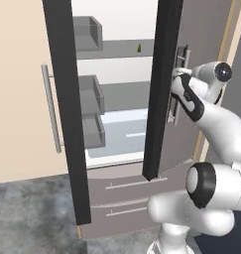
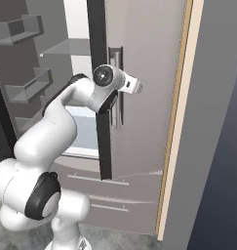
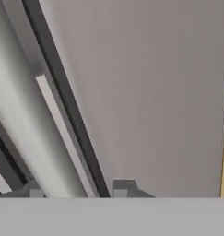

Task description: There is a bowl on the dining counter. Grab a lemon wedge from the fridge and place it in the bowl. Then get the liquor bottle and glass cup from the cabinet and place them next to the bowl.

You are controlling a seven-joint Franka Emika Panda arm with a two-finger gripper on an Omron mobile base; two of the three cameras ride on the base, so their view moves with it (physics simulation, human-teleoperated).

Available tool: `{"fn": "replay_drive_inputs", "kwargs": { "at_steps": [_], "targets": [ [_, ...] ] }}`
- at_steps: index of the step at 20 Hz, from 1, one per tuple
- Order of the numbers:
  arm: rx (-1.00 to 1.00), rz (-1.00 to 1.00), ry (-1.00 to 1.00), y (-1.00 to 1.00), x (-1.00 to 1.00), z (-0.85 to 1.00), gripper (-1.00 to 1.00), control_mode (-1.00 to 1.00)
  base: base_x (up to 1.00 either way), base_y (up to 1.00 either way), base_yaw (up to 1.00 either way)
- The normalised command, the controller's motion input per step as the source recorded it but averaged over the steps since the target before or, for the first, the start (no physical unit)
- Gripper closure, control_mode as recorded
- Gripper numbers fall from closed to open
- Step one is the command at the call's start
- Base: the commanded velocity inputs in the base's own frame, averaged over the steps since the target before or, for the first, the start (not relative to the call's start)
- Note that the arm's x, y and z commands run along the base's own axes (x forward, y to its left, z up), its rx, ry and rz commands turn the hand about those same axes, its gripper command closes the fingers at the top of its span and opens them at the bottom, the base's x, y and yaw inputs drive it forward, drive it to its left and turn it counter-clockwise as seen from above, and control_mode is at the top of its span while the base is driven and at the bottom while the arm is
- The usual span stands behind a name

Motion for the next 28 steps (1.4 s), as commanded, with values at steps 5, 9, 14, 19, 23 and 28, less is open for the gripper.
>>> {"fn": "replay_drive_inputs", "kwargs": {
  "at_steps": [5, 9, 14, 19, 23, 28],
  "targets": [
    [0.00, -0.13, 0.00, -1.00, -0.91, 0.07, 1.00, -1.00, 0.00, 0.00, 0.00],
    [0.00, -0.12, 0.00, -1.00, -0.87, 0.10, 1.00, -1.00, 0.00, 0.00, 0.00],
    [0.00, -0.10, 0.02, -0.98, -0.90, 0.05, 1.00, -1.00, 0.00, 0.00, 0.00],
    [0.00, -0.06, 0.00, -0.24, -1.00, 0.26, -1.00, -1.00, 0.00, 0.00, 0.00],
    [0.00, -0.04, 0.00, 0.37, -1.00, 0.51, -1.00, -1.00, 0.00, 0.00, 0.00],
    [0.00, -0.01, 0.01, 0.89, -1.00, 0.45, -1.00, -1.00, 0.00, 0.00, 0.00]
  ]
}}
